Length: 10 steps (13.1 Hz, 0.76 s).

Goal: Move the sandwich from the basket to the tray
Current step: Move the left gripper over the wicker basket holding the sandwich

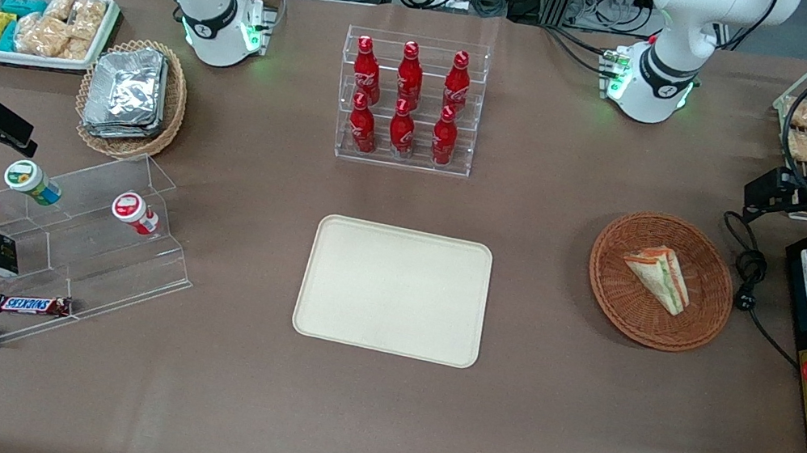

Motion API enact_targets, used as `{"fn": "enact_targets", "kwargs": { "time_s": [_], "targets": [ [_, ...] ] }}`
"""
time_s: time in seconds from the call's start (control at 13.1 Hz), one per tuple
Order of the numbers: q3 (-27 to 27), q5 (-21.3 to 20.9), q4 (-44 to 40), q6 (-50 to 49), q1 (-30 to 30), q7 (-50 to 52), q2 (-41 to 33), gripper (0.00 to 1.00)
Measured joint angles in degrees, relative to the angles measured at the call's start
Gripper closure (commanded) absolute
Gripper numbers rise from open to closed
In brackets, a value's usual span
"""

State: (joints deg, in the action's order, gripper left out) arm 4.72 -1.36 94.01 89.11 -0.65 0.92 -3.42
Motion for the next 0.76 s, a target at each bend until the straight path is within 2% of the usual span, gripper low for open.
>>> {"fn": "enact_targets", "kwargs": {
  "time_s": [0.46,0.76],
  "targets": [
    [-0.16,-0.27,0.07,-0.79,0.05,0.32,0.69,0.0],
    [-0.3,-1.3,4.67,0.79,0.08,7.16,2.09,0.0]
  ]
}}
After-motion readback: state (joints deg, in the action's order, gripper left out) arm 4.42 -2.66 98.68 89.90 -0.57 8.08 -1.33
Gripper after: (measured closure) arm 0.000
